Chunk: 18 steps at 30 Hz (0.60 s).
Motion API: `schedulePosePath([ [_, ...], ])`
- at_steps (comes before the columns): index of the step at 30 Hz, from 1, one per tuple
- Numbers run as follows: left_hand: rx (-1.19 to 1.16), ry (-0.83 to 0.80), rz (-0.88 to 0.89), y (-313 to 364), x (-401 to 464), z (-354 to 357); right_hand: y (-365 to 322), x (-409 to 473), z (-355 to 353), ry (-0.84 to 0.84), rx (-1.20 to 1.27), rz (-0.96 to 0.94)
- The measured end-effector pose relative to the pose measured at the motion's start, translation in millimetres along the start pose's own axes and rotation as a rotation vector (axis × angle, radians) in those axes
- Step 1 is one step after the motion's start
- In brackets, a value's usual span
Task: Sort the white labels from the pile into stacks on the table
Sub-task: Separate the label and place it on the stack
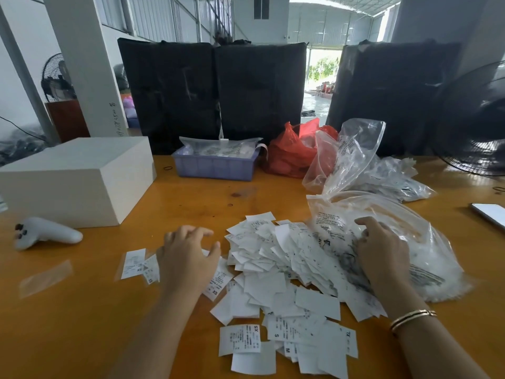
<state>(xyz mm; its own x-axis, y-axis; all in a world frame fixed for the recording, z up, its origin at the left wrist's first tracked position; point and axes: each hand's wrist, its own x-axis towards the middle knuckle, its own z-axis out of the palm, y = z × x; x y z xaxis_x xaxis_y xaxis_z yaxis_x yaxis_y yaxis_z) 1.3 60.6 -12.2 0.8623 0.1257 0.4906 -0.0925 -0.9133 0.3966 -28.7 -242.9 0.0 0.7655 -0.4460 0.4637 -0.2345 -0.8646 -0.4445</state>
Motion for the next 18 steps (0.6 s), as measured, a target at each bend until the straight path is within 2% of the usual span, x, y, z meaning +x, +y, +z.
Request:
schedulePosePath([
  [5, -0.065, -0.037, 0.088, 5.7, -4.9, 4.1, -1.9, -4.3, -4.3, 0.093, 0.036, -0.015],
  [7, -0.121, -0.033, 0.149, 10.4, -6.7, 4.5, -6.2, -7.2, -9.0, 0.176, 0.077, -0.106],
  [9, -0.245, -0.057, 0.225, 17.2, -9.3, 5.0, -16.8, -13.5, -14.4, 0.222, 0.219, -0.195],
  [11, -0.457, -0.153, 0.247, 26.2, -13.6, 3.3, -35.7, -25.4, -19.0, 0.097, 0.551, -0.144],
  [14, -0.752, -0.381, 0.212, 39.7, -22.3, -0.8, -67.0, -47.9, -19.6, -0.294, 1.091, 0.102],
  [16, -0.917, -0.497, 0.162, 45.5, -27.0, -3.3, -78.8, -58.7, -16.3, -0.463, 1.286, 0.227],
  [18, -1.004, -0.551, 0.108, 47.3, -28.4, -4.5, -85.6, -66.3, -14.9, -0.555, 1.365, 0.286],
])
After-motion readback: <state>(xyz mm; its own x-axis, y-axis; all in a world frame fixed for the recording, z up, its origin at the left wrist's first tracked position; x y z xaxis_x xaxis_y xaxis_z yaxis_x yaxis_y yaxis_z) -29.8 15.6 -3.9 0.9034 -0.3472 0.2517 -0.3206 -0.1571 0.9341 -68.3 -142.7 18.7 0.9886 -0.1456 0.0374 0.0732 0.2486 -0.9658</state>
